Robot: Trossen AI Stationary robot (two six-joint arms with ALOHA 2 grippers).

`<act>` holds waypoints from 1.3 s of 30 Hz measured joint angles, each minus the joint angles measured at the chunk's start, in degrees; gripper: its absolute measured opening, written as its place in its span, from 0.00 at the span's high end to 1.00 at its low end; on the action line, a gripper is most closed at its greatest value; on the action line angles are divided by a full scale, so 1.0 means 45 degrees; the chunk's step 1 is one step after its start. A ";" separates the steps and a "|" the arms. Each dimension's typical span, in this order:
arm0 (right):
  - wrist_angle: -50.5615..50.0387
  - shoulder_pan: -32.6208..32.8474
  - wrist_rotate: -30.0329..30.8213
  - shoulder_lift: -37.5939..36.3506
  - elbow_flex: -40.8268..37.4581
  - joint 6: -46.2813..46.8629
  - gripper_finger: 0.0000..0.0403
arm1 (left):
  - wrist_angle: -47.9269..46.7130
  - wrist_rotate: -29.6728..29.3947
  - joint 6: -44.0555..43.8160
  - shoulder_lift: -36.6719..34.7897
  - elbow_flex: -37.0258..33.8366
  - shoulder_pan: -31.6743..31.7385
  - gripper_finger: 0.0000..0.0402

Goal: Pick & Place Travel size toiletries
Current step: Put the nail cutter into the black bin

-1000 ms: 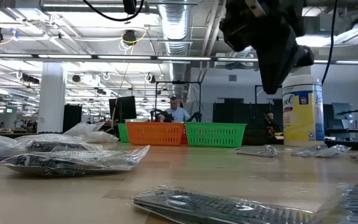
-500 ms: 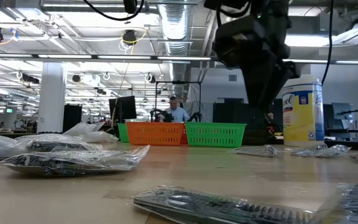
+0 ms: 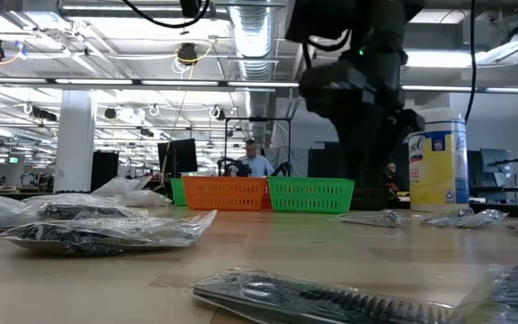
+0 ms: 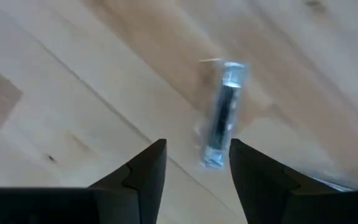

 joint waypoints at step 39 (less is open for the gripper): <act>-0.0171 0.0153 0.0141 0.0388 -0.0015 0.3849 0.58 | -0.0233 0.0530 -0.0204 -0.0005 -0.0005 -0.0005 0.98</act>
